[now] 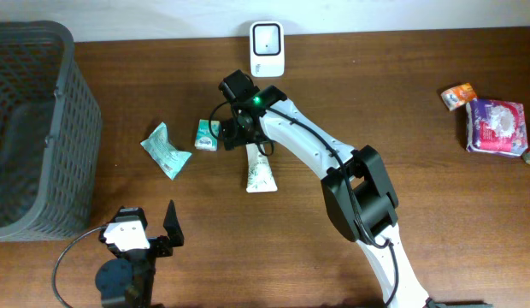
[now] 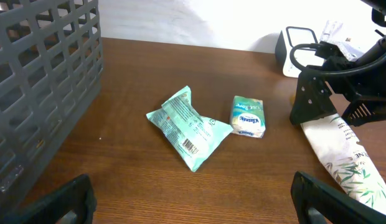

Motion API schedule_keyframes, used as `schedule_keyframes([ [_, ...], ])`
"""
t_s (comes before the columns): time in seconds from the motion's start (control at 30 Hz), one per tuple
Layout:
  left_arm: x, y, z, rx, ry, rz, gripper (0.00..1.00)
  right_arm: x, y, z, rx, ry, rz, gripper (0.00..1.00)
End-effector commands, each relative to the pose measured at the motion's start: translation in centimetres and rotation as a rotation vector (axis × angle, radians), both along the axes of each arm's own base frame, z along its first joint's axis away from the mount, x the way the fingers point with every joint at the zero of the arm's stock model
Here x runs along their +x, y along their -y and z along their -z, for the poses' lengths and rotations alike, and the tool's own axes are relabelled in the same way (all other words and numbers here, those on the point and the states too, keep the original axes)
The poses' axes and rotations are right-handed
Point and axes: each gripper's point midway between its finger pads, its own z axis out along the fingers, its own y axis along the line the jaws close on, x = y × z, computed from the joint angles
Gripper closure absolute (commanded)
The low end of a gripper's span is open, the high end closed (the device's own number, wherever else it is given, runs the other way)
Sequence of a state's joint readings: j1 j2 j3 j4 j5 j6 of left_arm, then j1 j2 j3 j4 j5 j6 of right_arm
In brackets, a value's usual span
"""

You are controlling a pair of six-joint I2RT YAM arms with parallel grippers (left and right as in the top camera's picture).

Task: Scan the item barcode
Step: 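Lower the right gripper over the tube's gold cap and grasp it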

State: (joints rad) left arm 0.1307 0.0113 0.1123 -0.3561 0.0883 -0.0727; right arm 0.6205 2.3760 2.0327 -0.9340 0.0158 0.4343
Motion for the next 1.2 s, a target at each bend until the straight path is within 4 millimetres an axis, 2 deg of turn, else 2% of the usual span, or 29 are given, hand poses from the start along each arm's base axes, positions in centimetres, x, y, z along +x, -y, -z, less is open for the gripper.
schedule_keyframes([
  [0.0, -0.1, -0.2, 0.1, -0.008, -0.003, -0.012, 0.01, 0.4, 0.6, -0.6, -0.020, 0.014, 0.002, 0.01],
  [0.13, -0.1, -0.2, 0.1, -0.008, -0.003, -0.012, 0.01, 0.2, 0.7, -0.6, -0.023, 0.007, 0.002, 0.01],
  [0.2, -0.1, -0.2, 0.1, -0.008, -0.003, -0.012, 0.01, -0.7, 1.1, -0.3, -0.040, -0.032, -0.002, 0.01],
  [0.47, -0.1, -0.2, 0.1, -0.008, -0.003, -0.012, 0.01, -0.7, 1.2, -0.3, -0.042, -0.034, -0.001, 0.01],
  [0.57, -0.1, -0.2, 0.1, -0.008, -0.003, -0.012, 0.01, 1.1, 2.8, -0.6, -0.125, 0.056, 0.038, 0.01],
  [0.7, -0.1, -0.2, 0.1, -0.008, -0.003, -0.012, 0.01, 0.9, 2.5, -0.6, -0.109, 0.044, 0.034, 0.02],
  [0.87, -0.1, -0.2, 0.1, -0.008, -0.003, -0.012, 0.01, -0.6, 0.8, -0.3, -0.016, -0.036, -0.003, 0.01],
  [0.93, -0.1, -0.2, 0.1, -0.008, -0.003, -0.012, 0.01, -0.7, 0.7, -0.2, -0.012, -0.042, -0.006, 0.01],
  [1.0, -0.1, -0.2, 0.1, -0.008, -0.003, -0.012, 0.01, -0.9, 0.5, -0.2, 0.002, -0.052, -0.010, 0.25],
  [1.03, -0.1, -0.2, 0.1, -0.008, -0.003, -0.012, 0.01, -1.0, 0.4, -0.2, 0.007, -0.056, -0.013, 0.59],
  [1.07, -0.1, -0.2, 0.1, -0.008, -0.003, -0.012, 0.01, -1.2, 0.3, -0.2, 0.009, -0.059, -0.016, 0.73],
  [1.1, -0.1, -0.2, 0.1, -0.008, -0.003, -0.012, 0.01, -1.3, 0.2, -0.1, 0.007, -0.062, -0.019, 0.76],
  [1.17, -0.1, -0.2, 0.1, -0.008, -0.003, -0.012, 0.01, -1.3, 0.2, -0.1, 0.006, -0.063, -0.018, 0.76],
])
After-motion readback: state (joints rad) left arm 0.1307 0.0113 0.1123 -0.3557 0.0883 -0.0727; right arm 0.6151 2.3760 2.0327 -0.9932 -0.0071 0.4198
